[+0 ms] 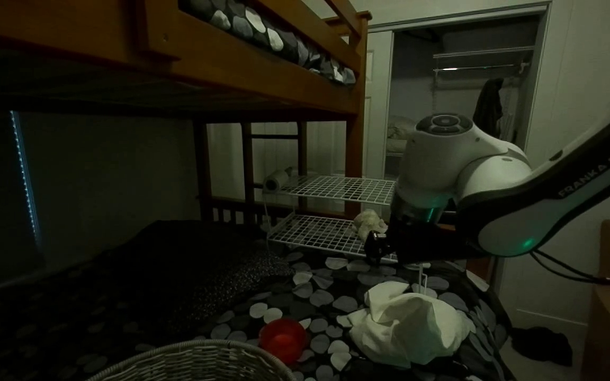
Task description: Pick up the white teddy and put it in the red bowl on the bed
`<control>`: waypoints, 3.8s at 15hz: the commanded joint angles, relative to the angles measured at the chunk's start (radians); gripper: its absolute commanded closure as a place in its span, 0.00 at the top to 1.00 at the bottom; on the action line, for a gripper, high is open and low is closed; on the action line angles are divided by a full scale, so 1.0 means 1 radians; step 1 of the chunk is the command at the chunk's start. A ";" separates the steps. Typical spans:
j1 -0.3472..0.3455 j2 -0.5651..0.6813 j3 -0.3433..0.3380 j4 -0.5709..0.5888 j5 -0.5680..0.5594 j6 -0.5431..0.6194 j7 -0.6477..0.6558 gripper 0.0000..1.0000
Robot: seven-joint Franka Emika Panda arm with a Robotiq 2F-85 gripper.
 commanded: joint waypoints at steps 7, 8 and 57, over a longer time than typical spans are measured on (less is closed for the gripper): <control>-0.743 -0.315 0.588 0.124 -0.392 0.273 0.507 1.00; -0.603 -0.207 0.454 0.067 -0.279 0.269 0.317 1.00; -1.431 -1.210 0.705 0.964 0.343 0.102 0.583 0.87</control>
